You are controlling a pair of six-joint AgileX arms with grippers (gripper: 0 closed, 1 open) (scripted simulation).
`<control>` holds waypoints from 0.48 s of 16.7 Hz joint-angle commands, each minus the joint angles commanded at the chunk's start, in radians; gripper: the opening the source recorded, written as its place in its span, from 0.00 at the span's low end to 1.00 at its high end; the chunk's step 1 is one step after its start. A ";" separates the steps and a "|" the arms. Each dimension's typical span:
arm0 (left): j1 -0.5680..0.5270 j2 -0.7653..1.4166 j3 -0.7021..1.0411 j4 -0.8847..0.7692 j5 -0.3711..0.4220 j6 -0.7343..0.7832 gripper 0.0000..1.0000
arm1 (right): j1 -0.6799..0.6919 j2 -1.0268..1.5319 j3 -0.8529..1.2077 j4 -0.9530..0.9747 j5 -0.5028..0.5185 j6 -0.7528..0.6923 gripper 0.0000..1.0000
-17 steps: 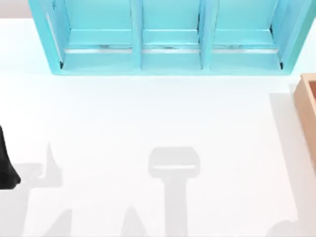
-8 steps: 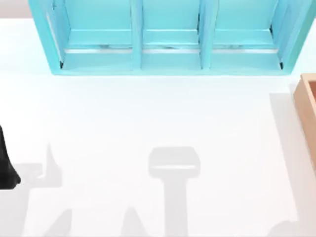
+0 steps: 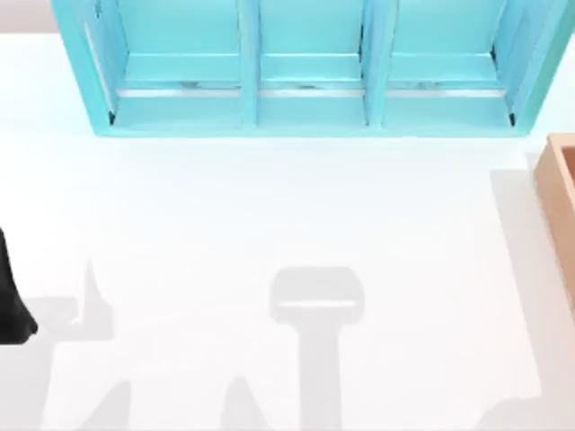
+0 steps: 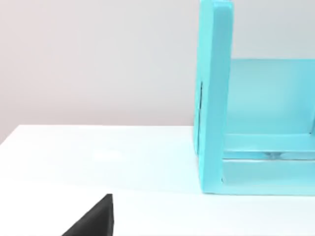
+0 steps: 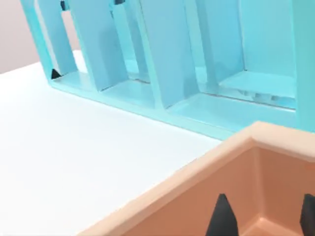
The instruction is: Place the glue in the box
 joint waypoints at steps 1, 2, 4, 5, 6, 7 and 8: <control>0.000 0.000 0.000 0.000 0.000 0.000 1.00 | -0.008 -0.016 0.002 -0.038 0.001 -0.023 0.00; 0.000 0.000 0.000 0.000 0.000 0.000 1.00 | -0.019 -0.034 0.005 -0.085 0.002 -0.050 0.00; 0.000 0.000 0.000 0.000 0.000 0.000 1.00 | -0.046 -0.072 0.011 -0.199 0.004 -0.120 0.00; 0.000 0.000 0.000 0.000 0.000 0.000 1.00 | -0.062 -0.092 0.014 -0.263 0.005 -0.160 0.00; 0.000 0.000 0.000 0.000 0.000 0.000 1.00 | -0.079 -0.113 0.018 -0.332 0.005 -0.204 0.00; 0.000 0.000 0.000 0.000 0.000 0.000 1.00 | -0.097 -0.133 0.021 -0.404 0.005 -0.251 0.00; 0.000 0.000 0.000 0.000 0.000 0.000 1.00 | -0.114 -0.154 0.025 -0.480 0.005 -0.303 0.00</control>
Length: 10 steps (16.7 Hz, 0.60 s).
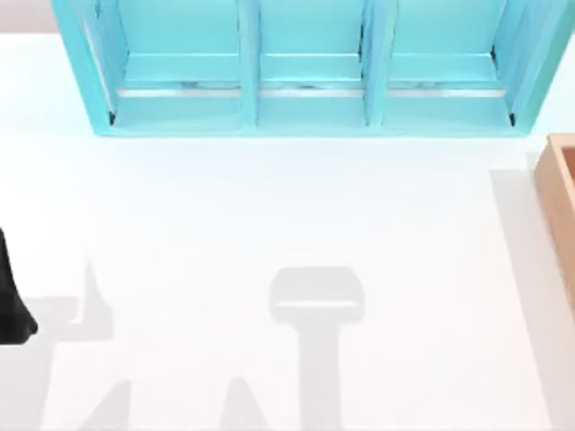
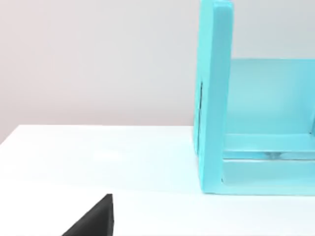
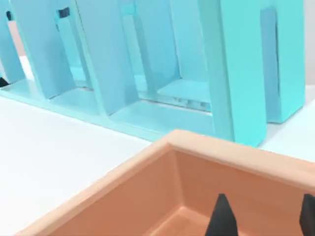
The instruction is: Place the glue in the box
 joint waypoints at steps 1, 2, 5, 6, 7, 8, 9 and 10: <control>0.000 0.000 0.000 0.000 0.000 0.000 1.00 | -0.017 -0.021 0.004 -0.079 0.000 -0.056 0.00; 0.000 0.000 0.000 0.000 0.000 0.000 1.00 | -0.033 -0.043 0.007 -0.161 0.001 -0.116 0.00; 0.000 0.000 0.000 0.000 0.000 0.000 1.00 | -0.074 -0.101 0.018 -0.415 0.003 -0.317 0.00; 0.000 0.000 0.000 0.000 0.000 0.000 1.00 | -0.083 -0.117 0.021 -0.501 0.003 -0.392 0.00; 0.000 0.000 0.000 0.000 0.000 0.000 1.00 | -0.089 -0.130 0.024 -0.585 0.003 -0.469 0.00; 0.000 0.000 0.000 0.000 0.000 0.000 1.00 | -0.094 -0.143 0.027 -0.668 0.003 -0.549 0.00; 0.000 0.000 0.000 0.000 0.000 0.000 1.00 | -0.096 -0.153 0.030 -0.749 0.003 -0.629 0.00; 0.000 0.000 0.000 0.000 0.000 0.000 1.00 | -0.097 -0.162 0.033 -0.828 0.002 -0.710 0.00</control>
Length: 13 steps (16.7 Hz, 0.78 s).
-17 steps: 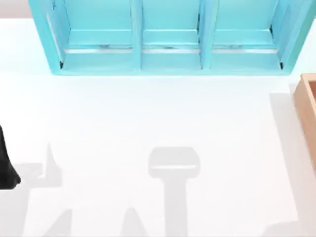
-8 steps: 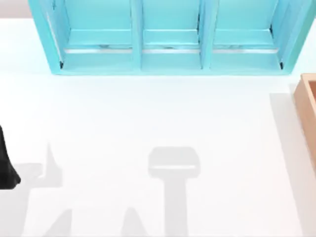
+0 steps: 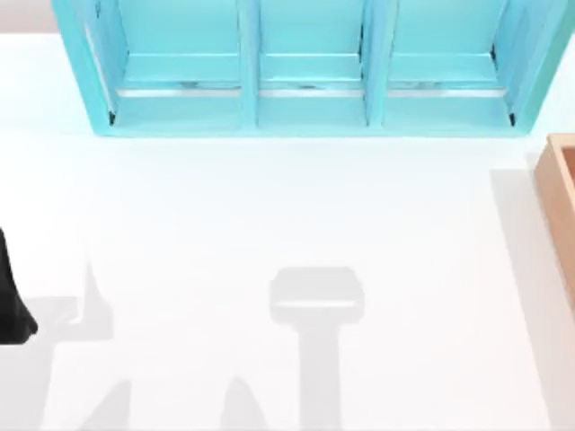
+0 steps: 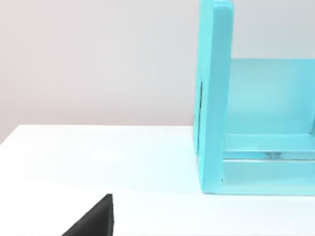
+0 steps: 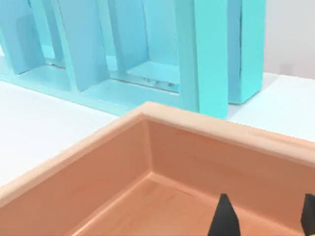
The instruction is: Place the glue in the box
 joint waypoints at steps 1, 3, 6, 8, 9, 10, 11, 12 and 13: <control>0.000 0.000 0.000 0.000 0.000 0.000 1.00 | 0.002 -0.008 0.002 -0.076 0.000 -0.080 0.00; 0.000 0.000 0.000 0.000 0.000 0.000 1.00 | 0.010 -0.019 0.003 -0.216 0.000 -0.231 0.00; 0.000 0.000 0.000 0.000 0.000 0.000 1.00 | 0.029 -0.031 0.001 -0.396 0.001 -0.428 0.00; 0.000 0.000 0.000 0.000 0.000 0.000 1.00 | 0.041 -0.034 -0.002 -0.493 0.000 -0.533 0.00; 0.000 0.000 0.000 0.000 0.000 0.000 1.00 | 0.046 -0.034 -0.003 -0.532 -0.001 -0.577 0.00; 0.000 0.000 0.000 0.000 0.000 0.000 1.00 | 0.051 -0.033 -0.003 -0.566 -0.003 -0.615 0.00; 0.000 0.000 0.000 0.000 0.000 0.000 1.00 | 0.055 -0.032 -0.003 -0.592 -0.004 -0.645 0.00; 0.000 0.000 0.000 0.000 0.000 0.000 1.00 | 0.059 -0.030 -0.003 -0.611 -0.006 -0.667 0.00; 0.000 0.000 0.000 0.000 0.000 0.000 1.00 | 0.060 -0.029 -0.003 -0.621 -0.007 -0.678 0.00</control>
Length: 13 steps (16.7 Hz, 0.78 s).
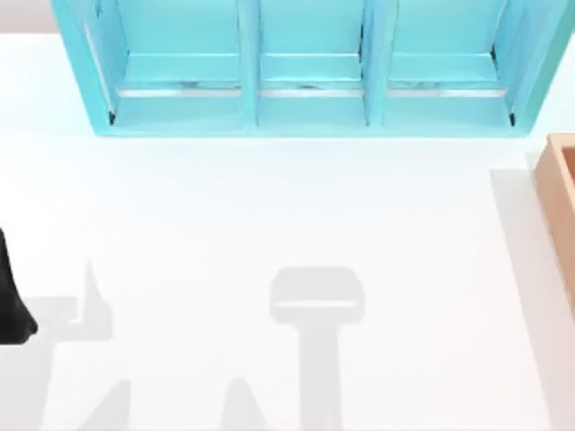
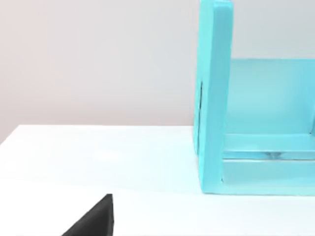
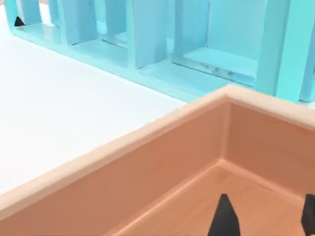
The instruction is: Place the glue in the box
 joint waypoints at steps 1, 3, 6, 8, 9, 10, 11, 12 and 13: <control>0.000 0.000 0.000 0.000 0.000 0.000 1.00 | 0.000 0.000 0.000 -0.002 0.000 -0.002 0.00; 0.000 0.000 0.000 0.000 0.000 0.000 1.00 | 0.000 0.000 0.000 -0.002 0.000 -0.002 0.00; 0.000 0.000 0.000 0.000 0.000 0.000 1.00 | 0.000 0.000 0.000 -0.002 0.000 -0.002 0.08; 0.000 0.000 0.000 0.000 0.000 0.000 1.00 | 0.000 0.000 0.000 -0.002 0.000 -0.002 0.23; 0.000 0.000 0.000 0.000 0.000 0.000 1.00 | 0.000 0.000 0.000 -0.002 0.000 -0.002 0.30; 0.000 0.000 0.000 0.000 0.000 0.000 1.00 | 0.000 0.000 0.000 -0.002 0.000 -0.002 0.38; 0.000 0.000 0.000 0.000 0.000 0.000 1.00 | 0.000 0.000 0.000 -0.002 0.000 -0.002 0.45; 0.000 0.000 0.000 0.000 0.000 0.000 1.00 | 0.000 0.000 0.000 -0.002 0.000 -0.002 0.53; 0.000 0.000 0.000 0.000 0.000 0.000 1.00 | 0.000 0.000 0.000 -0.002 0.000 -0.002 0.60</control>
